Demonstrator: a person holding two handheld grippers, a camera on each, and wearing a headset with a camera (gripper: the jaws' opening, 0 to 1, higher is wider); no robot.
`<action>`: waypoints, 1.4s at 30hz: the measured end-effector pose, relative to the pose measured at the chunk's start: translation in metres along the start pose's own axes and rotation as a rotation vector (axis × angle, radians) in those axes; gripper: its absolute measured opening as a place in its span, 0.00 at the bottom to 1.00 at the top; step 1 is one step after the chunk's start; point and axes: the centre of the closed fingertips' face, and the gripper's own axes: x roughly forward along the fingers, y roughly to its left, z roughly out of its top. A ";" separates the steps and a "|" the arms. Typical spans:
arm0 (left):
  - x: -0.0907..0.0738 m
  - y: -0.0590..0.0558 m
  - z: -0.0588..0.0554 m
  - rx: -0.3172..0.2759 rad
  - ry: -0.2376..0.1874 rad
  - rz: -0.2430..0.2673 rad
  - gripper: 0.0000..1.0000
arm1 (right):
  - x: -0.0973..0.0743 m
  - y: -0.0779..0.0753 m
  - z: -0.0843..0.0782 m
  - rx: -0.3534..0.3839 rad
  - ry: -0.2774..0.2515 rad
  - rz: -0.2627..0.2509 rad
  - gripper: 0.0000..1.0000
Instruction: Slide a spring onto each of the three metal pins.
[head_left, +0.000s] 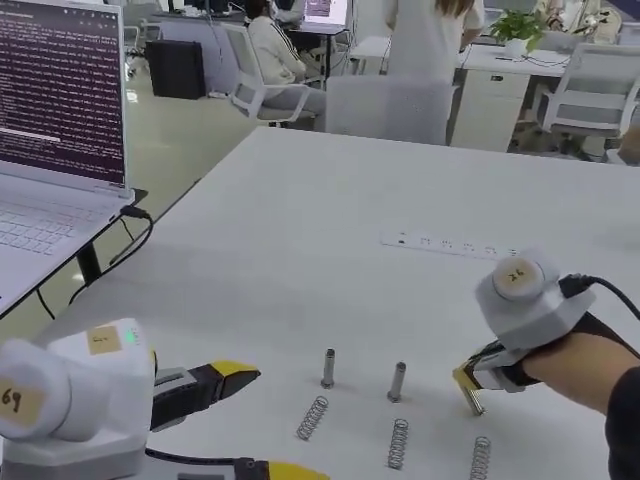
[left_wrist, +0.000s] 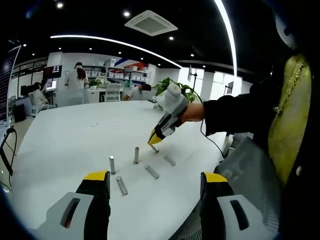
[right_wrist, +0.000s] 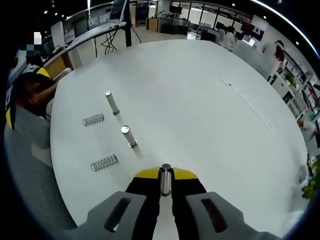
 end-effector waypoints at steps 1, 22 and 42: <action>0.000 0.000 0.000 0.000 0.000 -0.001 0.70 | -0.001 -0.001 0.000 0.000 -0.006 -0.004 0.04; 0.001 -0.004 -0.001 0.008 0.011 -0.005 0.69 | -0.005 0.000 0.004 0.038 -0.119 -0.006 0.04; 0.002 -0.007 0.000 0.012 0.017 -0.007 0.69 | -0.010 0.002 0.003 0.081 -0.176 0.009 0.04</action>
